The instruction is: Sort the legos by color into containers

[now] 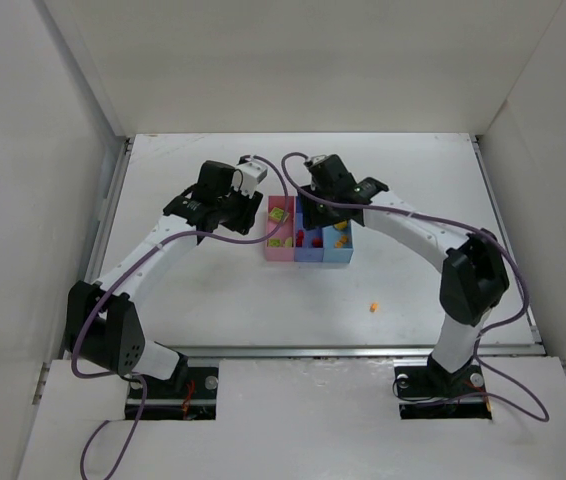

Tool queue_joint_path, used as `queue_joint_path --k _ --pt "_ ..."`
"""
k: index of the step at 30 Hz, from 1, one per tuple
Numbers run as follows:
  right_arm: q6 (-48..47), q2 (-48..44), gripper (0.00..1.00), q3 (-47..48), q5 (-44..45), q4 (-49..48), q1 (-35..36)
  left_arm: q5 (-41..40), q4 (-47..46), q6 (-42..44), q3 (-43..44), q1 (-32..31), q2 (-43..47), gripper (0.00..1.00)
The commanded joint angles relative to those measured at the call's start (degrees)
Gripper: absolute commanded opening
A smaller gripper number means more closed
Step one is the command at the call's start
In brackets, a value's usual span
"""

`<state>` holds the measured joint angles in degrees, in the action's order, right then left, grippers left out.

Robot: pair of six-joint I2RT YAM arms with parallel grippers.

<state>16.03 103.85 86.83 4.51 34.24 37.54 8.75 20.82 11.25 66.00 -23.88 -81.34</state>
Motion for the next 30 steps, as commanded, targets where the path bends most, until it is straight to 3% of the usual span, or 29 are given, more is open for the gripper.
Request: queue_joint_path --k 1,2,6,12,18,21,26,30 --pt "3.6 -7.2 0.58 2.3 2.8 0.7 -0.5 -0.1 -0.6 -0.8 -0.5 0.3 2.4 0.43" --pt "4.5 -8.3 0.66 1.5 3.6 2.9 -1.1 -0.1 -0.6 -0.8 -0.5 0.3 2.4 0.43" --pt "7.7 -15.7 0.72 -4.8 6.7 8.3 -4.2 -0.1 -0.6 -0.8 -0.5 0.3 1.9 0.43" --pt "14.7 -28.5 0.72 -23.4 6.7 13.7 -4.8 0.4 -1.1 -0.8 -0.5 0.3 1.9 0.43" --pt "24.4 -34.0 0.71 -37.2 4.1 18.8 -4.8 0.9 -1.1 -0.8 -0.5 0.3 1.9 0.43" --pt "27.6 -34.0 0.69 -39.2 3.6 18.3 -4.8 1.4 -1.1 -0.8 -1.0 0.3 2.4 0.43" --pt "28.2 -26.4 0.65 -39.8 2.4 14.5 -6.3 1.4 -1.1 -1.3 -1.0 0.3 2.9 0.43" --pt "27.0 -21.3 0.55 -39.8 0.4 10.8 -6.3 0.8 -1.1 -1.3 -1.6 0.3 3.5 0.43"
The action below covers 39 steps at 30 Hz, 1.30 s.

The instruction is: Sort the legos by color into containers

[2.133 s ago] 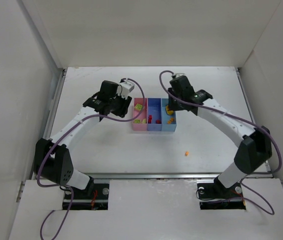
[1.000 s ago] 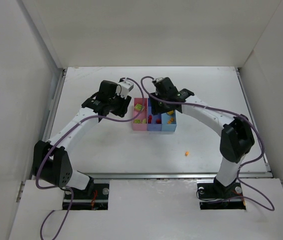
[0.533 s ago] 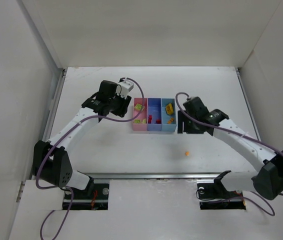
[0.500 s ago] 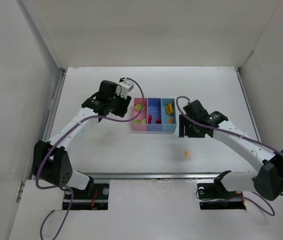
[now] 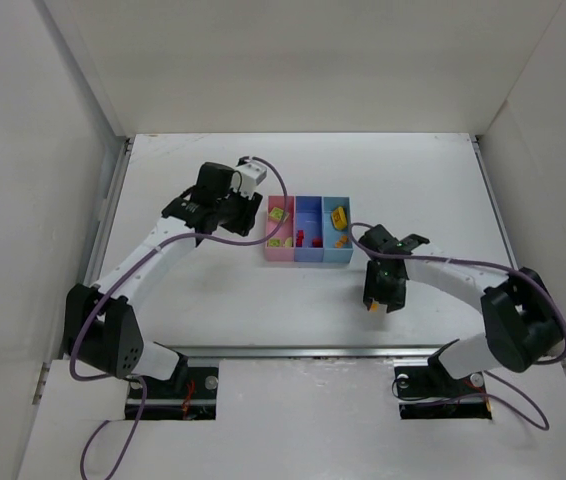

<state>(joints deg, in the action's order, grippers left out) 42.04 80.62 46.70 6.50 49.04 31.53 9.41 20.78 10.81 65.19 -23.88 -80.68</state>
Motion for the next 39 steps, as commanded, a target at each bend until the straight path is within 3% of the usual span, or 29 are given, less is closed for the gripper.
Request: queue_joint_path --k 1,6,10,11,12,18,21,23,25,32,37,39 --pt "1.0 2.4 0.53 0.3 -2.1 -4.0 -0.2 0.2 -1.1 -0.9 -0.8 0.3 3.3 0.43" --pt "1.0 3.0 0.37 -0.9 -0.1 -6.1 -0.2 -0.4 -1.1 -0.9 -1.9 0.3 3.9 0.43" --pt "0.5 5.7 0.13 0.3 1.2 -6.1 -0.8 -0.4 -1.1 -1.4 -2.4 0.3 3.9 0.43" --pt "0.5 6.3 0.02 0.3 1.2 -6.8 -0.8 -0.4 -1.1 -1.4 -2.4 0.3 4.4 0.43" --pt "0.5 6.3 0.0 0.9 1.2 -6.8 -0.8 -0.4 -1.1 -1.4 -2.4 0.3 4.4 0.43" --pt "1.2 0.4 0.0 6.4 8.8 0.8 0.5 -0.4 -1.1 -2.5 -3.5 0.3 4.9 0.43" --pt "1.0 -3.7 0.0 15.5 14.7 4.7 2.4 -0.4 -1.7 -3.0 -4.8 0.3 5.5 0.43" --pt "-2.4 -4.2 0.0 21.5 16.5 2.0 3.5 -0.4 -1.7 -3.6 -5.3 0.3 5.5 0.43" --pt "-9.1 -0.8 0.0 25.8 15.2 -2.2 3.5 -0.4 -1.7 -3.6 -5.3 0.3 5.5 0.43" --pt "-14.4 12.4 0.01 34.7 11.0 -4.5 3.5 -1.8 -2.2 -4.1 -5.3 0.3 6.5 0.43" --pt "-16.2 15.9 0.08 37.1 10.5 -6.1 3.5 -2.3 -2.2 -4.1 -5.9 0.3 7.1 0.43" --pt "-16.7 17.8 0.16 37.7 8.8 -6.8 2.1 -2.3 -2.2 -4.1 -5.9 0.3 7.1 0.43"
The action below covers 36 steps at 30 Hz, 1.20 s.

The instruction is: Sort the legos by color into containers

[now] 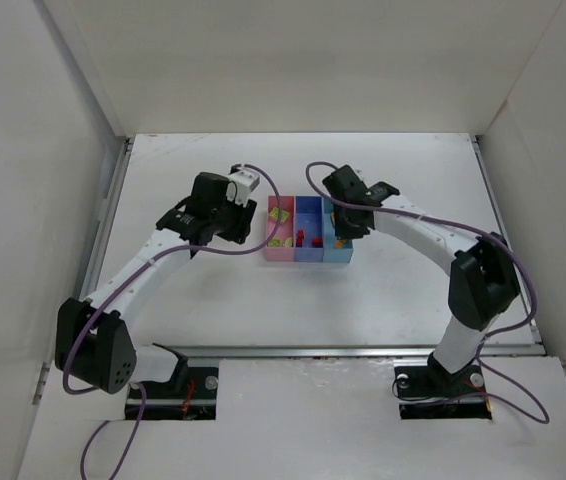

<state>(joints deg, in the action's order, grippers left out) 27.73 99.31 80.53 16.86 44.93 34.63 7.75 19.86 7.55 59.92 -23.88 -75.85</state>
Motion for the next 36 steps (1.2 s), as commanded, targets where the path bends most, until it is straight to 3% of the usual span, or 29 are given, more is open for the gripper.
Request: queue_joint_path --k 1,6,8,15,16,17,18,22,23,27,32,33,34,36 --pt "-3.0 -0.3 0.19 5.2 -2.4 -2.7 -1.1 -0.6 -1.3 -0.9 -1.1 0.3 2.3 0.43" --pt "-7.1 2.8 0.42 8.0 -6.8 -2.0 -1.9 -0.6 -1.9 -0.9 -1.1 0.3 2.3 0.44" --pt "-7.1 2.8 0.64 8.0 -6.8 -1.3 -1.9 -0.6 -1.9 -0.9 -1.1 0.3 2.3 0.44" --pt "-7.6 1.0 0.67 8.0 -5.5 -0.8 -3.2 -0.6 -1.9 -0.9 -1.1 0.3 2.3 0.44" --pt "-7.6 0.5 0.62 7.2 -6.1 -0.8 -3.8 -0.6 -1.9 -0.9 -1.1 0.3 2.3 0.44" --pt "-7.6 0.4 0.44 7.2 -6.1 -1.6 -3.8 -0.6 -1.9 -0.9 -1.1 0.3 2.3 0.44" --pt "-7.6 0.4 0.33 6.6 -6.9 -1.6 -4.3 -0.6 -1.9 -0.9 -1.1 0.3 2.3 0.44" --pt "-7.6 0.4 0.06 6.6 -8.9 -2.2 -4.3 -0.6 -1.9 -0.9 -1.1 0.3 2.3 0.44" --pt "-7.6 1.0 0.06 6.0 -9.0 -2.2 -4.3 -0.6 -1.9 -0.9 -1.1 0.3 2.3 0.44" --pt "-7.6 1.0 0.51 6.0 -9.5 -2.2 -4.3 -0.6 -1.9 -0.9 -1.1 0.3 2.3 0.44" --pt "-7.6 2.0 0.52 6.0 -9.0 -1.7 -4.3 -0.6 -1.9 -0.9 -1.6 0.3 2.3 0.44" --pt "-7.6 2.0 0.46 6.0 -9.5 -1.7 -4.3 -0.6 -1.9 -0.9 -1.6 0.3 2.3 0.44" --pt "-8.1 2.6 0.17 6.0 -9.5 -1.7 -4.3 -0.6 -1.9 -0.9 -1.6 0.3 2.3 0.44" --pt "-8.1 2.6 0.04 6.0 -9.5 -1.7 -4.3 -0.6 -1.9 -0.9 -1.6 0.3 2.3 0.44"
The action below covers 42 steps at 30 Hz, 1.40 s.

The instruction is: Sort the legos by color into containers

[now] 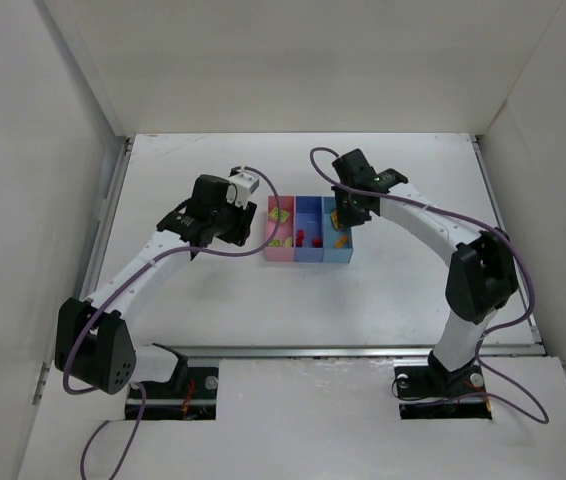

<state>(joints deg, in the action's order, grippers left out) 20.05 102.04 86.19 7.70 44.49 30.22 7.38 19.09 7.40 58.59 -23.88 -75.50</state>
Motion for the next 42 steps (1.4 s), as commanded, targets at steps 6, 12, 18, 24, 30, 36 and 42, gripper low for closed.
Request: queue_joint_path --k 6,12,18,24,30,36,42 --pt "-0.5 -0.1 0.41 1.1 0.8 -0.2 0.1 -0.3 -1.2 -0.7 -0.3 0.3 1.9 0.44" --pt "-0.5 1.1 0.63 1.6 0.3 -0.2 0.1 -0.3 -1.2 -0.7 -0.3 0.3 1.9 0.44" --pt "-0.5 -0.2 0.39 0.5 -1.9 -1.4 0.1 -0.3 -1.2 -0.7 -0.3 0.3 1.9 0.44" --pt "-1.0 0.4 0.33 1.0 -1.9 -0.9 0.1 -0.3 -1.2 -0.7 -0.3 0.3 1.9 0.44" --pt "0.9 -4.2 0.03 -0.2 3.0 -1.6 0.1 -0.3 -1.2 -0.7 -0.3 0.3 1.9 0.44" --pt "15.0 -12.8 0.95 -0.9 26.3 3.0 -4.8 -1.7 -1.7 -1.2 -0.9 0.3 2.5 0.44" --pt "24.9 -27.9 1.0 -10.0 44.8 1.4 -14.9 -7.9 -2.4 -3.0 -0.9 0.3 2.5 0.53"
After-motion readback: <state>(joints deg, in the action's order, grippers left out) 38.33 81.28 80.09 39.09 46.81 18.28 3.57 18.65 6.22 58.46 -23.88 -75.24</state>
